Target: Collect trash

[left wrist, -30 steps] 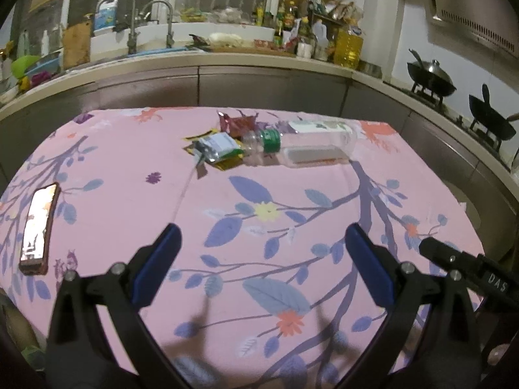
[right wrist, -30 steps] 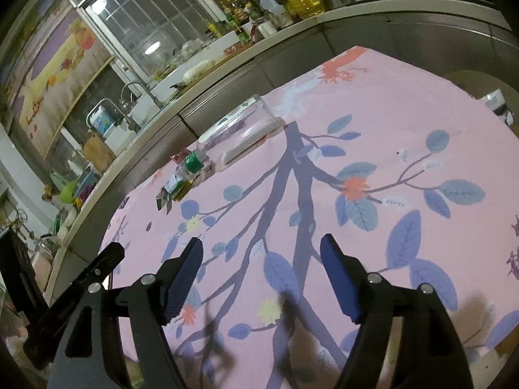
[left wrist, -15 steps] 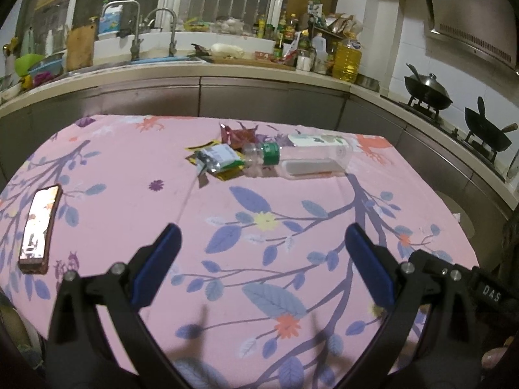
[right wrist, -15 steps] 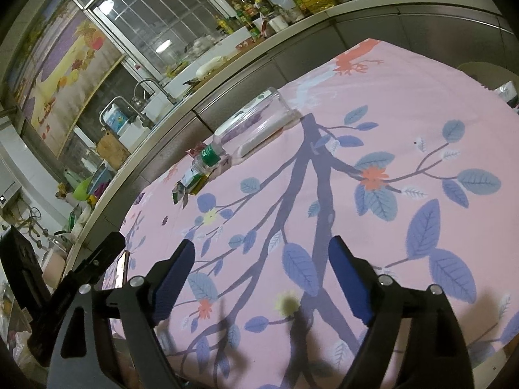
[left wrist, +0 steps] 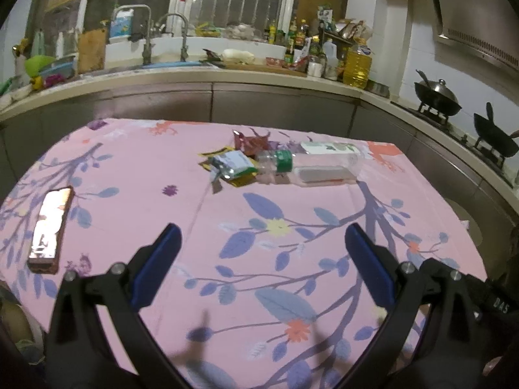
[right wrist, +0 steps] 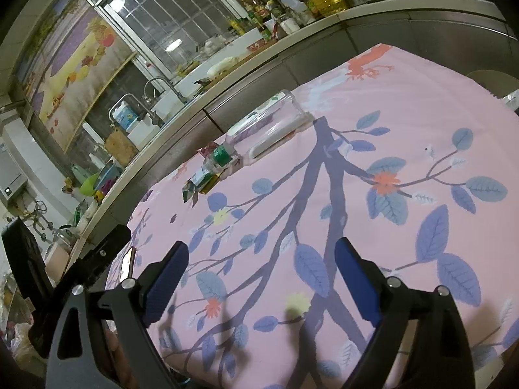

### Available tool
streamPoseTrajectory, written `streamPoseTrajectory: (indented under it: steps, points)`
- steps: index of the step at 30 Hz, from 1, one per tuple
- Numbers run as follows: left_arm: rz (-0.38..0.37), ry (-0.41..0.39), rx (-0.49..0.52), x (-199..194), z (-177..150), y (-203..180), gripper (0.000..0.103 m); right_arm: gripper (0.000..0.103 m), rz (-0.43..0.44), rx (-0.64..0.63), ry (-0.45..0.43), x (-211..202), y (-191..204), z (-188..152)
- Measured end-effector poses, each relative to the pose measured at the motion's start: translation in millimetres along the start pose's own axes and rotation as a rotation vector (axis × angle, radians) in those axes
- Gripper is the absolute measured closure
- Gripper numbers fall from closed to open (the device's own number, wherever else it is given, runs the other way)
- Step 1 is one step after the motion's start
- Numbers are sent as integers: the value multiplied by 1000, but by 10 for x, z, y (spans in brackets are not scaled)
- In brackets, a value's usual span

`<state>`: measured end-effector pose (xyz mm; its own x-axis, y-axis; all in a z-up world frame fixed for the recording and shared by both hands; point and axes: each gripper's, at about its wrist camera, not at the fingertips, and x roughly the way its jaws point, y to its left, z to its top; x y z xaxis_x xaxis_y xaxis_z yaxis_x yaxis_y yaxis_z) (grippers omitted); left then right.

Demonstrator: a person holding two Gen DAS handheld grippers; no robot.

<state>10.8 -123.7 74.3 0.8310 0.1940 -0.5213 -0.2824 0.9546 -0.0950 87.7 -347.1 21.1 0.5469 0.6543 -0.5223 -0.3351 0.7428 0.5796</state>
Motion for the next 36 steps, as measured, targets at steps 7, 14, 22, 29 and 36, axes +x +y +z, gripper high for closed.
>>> streamPoseTrajectory:
  steps: [7, 14, 22, 29, 36]
  points:
    - [40, -33, 18, -67, 17, -24, 6, 14, -1, -6, 5, 10, 30, -18]
    - [37, -33, 25, -77, 37, -30, 6, 14, 0, -7, 22, 33, 36, -3]
    - [48, -27, 22, -72, 52, -33, 6, 14, 29, -23, 25, 49, 51, 3]
    - [58, -27, 36, -66, 63, -30, 6, 14, 45, -47, 29, 52, 110, -7]
    - [77, 17, 37, 58, 148, 30, 6, 14, 30, -37, 17, 42, 113, -2]
